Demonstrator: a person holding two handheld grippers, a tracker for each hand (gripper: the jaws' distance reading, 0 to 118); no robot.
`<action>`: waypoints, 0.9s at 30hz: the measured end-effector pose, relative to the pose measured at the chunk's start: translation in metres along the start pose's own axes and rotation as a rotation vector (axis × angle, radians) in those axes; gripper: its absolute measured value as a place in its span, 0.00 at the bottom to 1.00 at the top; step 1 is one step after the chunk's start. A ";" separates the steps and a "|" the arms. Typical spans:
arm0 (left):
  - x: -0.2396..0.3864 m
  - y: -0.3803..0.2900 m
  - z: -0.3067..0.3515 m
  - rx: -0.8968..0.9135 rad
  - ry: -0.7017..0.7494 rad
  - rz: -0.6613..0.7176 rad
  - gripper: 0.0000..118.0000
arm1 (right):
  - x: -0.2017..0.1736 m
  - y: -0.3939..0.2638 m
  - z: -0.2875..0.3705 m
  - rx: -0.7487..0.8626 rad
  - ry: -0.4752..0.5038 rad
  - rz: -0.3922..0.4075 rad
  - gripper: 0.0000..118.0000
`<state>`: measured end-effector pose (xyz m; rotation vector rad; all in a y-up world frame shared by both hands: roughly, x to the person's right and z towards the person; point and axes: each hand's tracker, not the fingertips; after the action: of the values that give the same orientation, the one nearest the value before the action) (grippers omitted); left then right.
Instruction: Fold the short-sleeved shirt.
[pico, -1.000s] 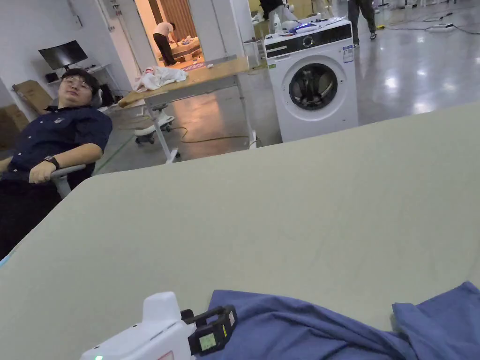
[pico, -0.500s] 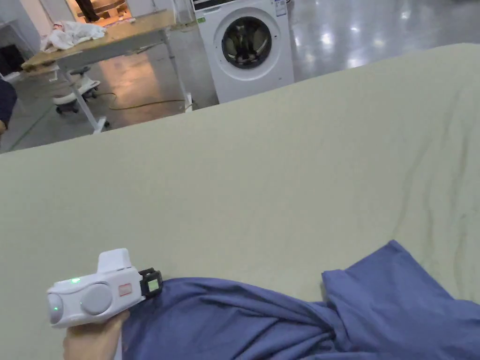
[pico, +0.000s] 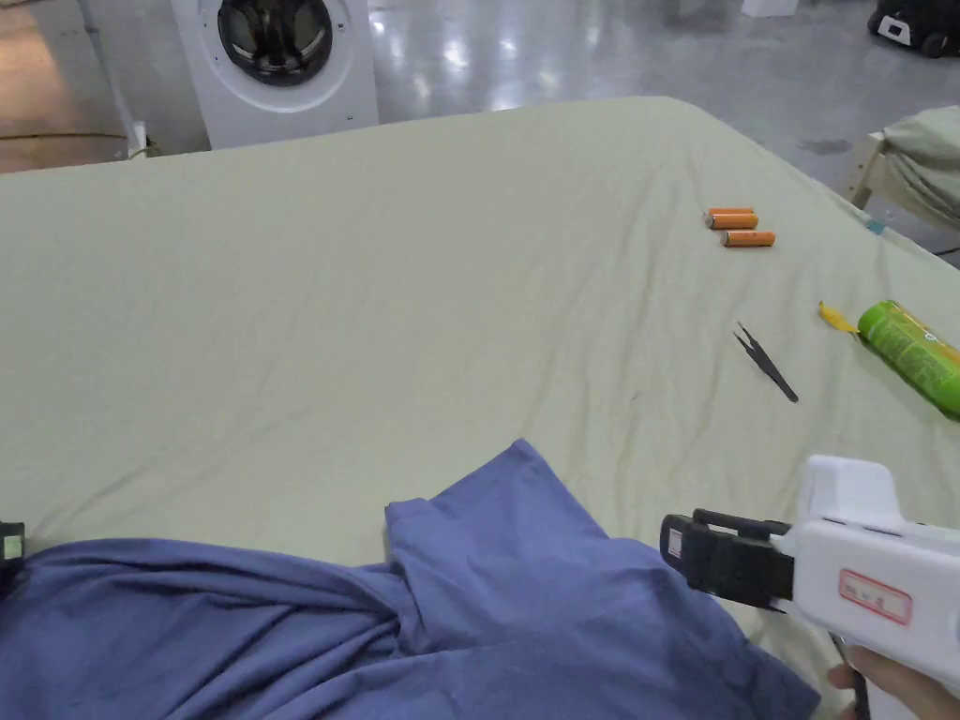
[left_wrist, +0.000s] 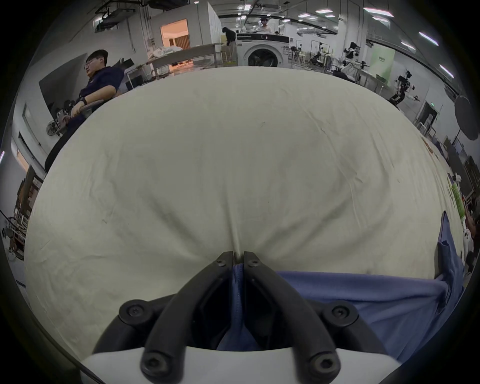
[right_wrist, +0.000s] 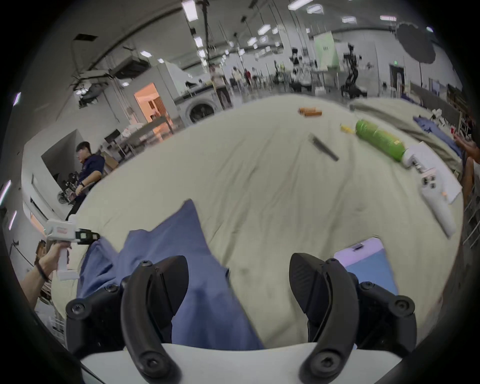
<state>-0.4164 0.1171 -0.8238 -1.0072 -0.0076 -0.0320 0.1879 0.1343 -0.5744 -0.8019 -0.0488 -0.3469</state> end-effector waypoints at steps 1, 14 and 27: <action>0.001 0.001 0.000 -0.002 0.002 -0.008 0.04 | 0.000 0.007 -0.015 -0.039 0.003 -0.004 0.70; 0.005 -0.002 0.003 0.031 0.020 -0.045 0.04 | -0.055 -0.006 -0.050 -0.218 -0.032 0.235 0.04; -0.104 -0.058 0.265 0.570 -0.317 0.215 0.00 | -0.090 0.027 0.105 0.225 0.078 0.348 0.03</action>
<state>-0.5201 0.3126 -0.6353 -0.4308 -0.1889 0.3119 0.1205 0.2522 -0.5350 -0.5597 0.1225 -0.0414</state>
